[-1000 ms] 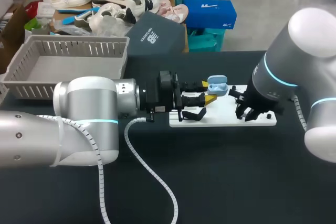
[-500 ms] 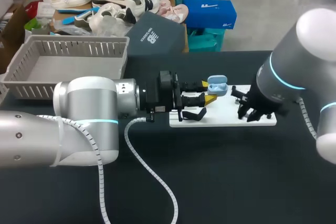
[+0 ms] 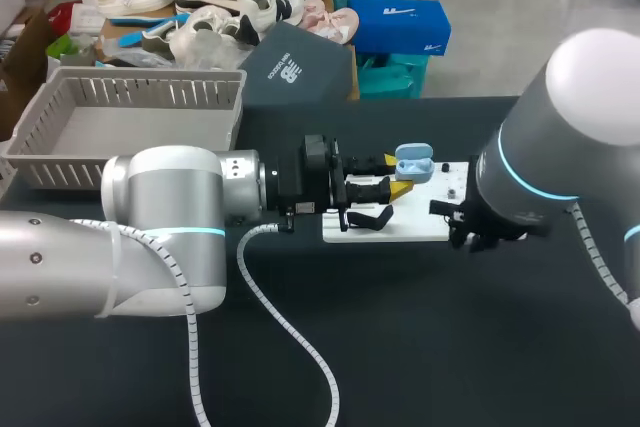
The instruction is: Pick up each earbud case from the left stands, insert the matching earbuds, close the lid, and place the case in the box.
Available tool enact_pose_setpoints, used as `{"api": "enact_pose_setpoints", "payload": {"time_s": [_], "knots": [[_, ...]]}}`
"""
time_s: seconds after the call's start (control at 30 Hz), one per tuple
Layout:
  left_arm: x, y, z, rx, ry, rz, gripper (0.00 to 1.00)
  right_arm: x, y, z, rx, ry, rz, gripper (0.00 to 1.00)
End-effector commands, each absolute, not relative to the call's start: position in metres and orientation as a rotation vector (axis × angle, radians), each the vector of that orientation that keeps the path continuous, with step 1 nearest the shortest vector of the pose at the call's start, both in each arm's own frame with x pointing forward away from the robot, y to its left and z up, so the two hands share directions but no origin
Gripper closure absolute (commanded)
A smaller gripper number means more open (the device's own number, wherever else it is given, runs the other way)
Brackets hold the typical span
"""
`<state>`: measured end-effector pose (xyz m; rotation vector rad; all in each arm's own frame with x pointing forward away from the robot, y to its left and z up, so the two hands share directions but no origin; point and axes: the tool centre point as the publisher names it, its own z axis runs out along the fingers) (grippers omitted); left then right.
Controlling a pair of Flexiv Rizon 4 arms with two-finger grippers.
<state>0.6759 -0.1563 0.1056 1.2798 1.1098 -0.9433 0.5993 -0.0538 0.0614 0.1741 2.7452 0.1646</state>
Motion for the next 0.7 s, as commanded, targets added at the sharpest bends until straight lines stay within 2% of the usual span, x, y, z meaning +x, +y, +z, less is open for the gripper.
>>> {"api": "enact_pose_setpoints", "payload": {"time_s": [0.03, 0.33, 0.7], "knots": [[0.676, -0.156, 0.105, 1.276, 1.107, -0.942, 1.0, 0.58, -0.043, 0.1, -0.008, 2.75, 0.067, 1.0], [0.676, -0.156, 0.105, 1.276, 1.107, -0.942, 1.0, 0.594, -0.013, 0.162, -0.437, 2.693, -0.101, 1.0], [0.676, -0.156, 0.105, 1.276, 1.107, -0.942, 1.0, 0.639, 0.008, 0.199, -0.681, 2.631, -0.126, 1.0]]}}
